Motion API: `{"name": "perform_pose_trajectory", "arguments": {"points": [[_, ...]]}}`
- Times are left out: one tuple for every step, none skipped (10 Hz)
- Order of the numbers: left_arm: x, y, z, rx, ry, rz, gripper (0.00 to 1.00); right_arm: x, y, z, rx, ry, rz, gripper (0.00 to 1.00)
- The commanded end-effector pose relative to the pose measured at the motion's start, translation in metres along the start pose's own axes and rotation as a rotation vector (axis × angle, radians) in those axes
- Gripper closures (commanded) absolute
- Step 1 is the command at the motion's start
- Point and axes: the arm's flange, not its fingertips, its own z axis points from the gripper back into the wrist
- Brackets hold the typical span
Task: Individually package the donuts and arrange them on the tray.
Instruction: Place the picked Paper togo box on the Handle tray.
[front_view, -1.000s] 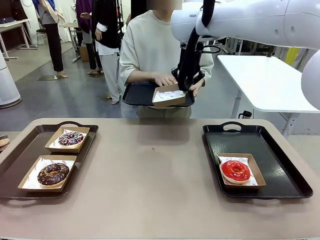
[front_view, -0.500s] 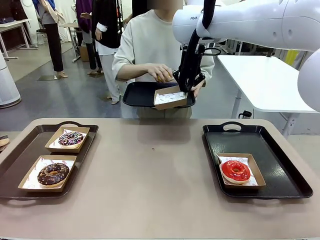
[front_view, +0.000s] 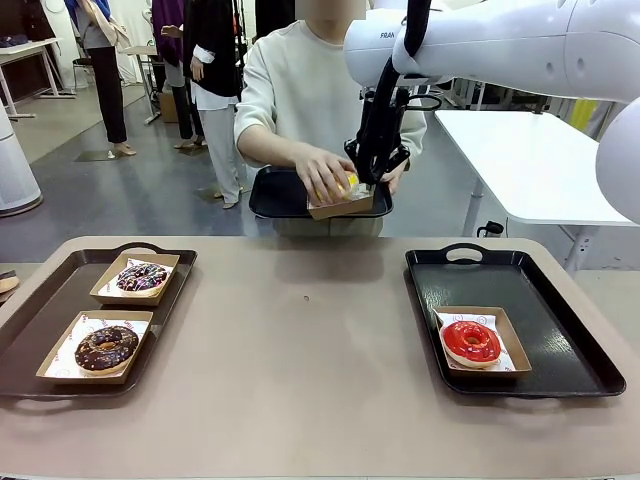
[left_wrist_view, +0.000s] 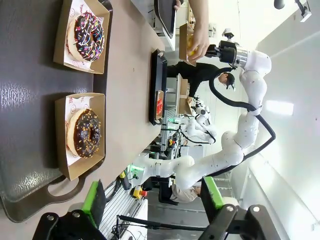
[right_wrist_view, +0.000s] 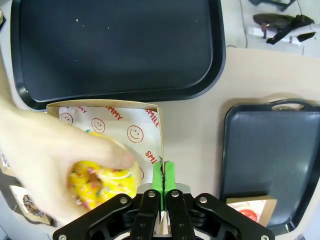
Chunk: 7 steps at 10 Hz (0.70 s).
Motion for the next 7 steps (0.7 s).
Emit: {"name": "perform_pose_trajectory", "arguments": {"points": [[-0.0004, -0.001, 0.0009, -0.001, -0.003, -0.003, 0.0, -0.0022, 0.0016, 0.0034, -0.011, -0.009, -0.019, 1.0], [-0.0004, -0.001, 0.0009, -0.001, -0.003, -0.003, 0.0, -0.0022, 0.0016, 0.0034, -0.011, -0.009, -0.019, 1.0], [-0.0004, -0.001, 0.0009, -0.001, -0.003, -0.003, 0.0, -0.0022, 0.0016, 0.0034, -0.011, -0.009, -0.019, 1.0], [-0.0004, -0.001, 0.0009, -0.001, -0.003, -0.003, 0.0, -0.0022, 0.0016, 0.0034, -0.011, -0.009, -0.019, 1.0], [-0.0004, -0.001, 0.0009, -0.001, -0.003, -0.003, 0.0, -0.0022, 0.0016, 0.0034, -0.011, -0.009, -0.019, 1.0], [-0.0004, -0.001, 0.0009, -0.001, -0.003, -0.003, 0.0, -0.0022, 0.0016, 0.0034, -0.011, -0.009, -0.019, 1.0], [-0.0004, -0.001, 0.0009, -0.001, -0.003, -0.003, 0.0, -0.0022, 0.0016, 0.0034, -0.011, -0.009, -0.019, 1.0]]}}
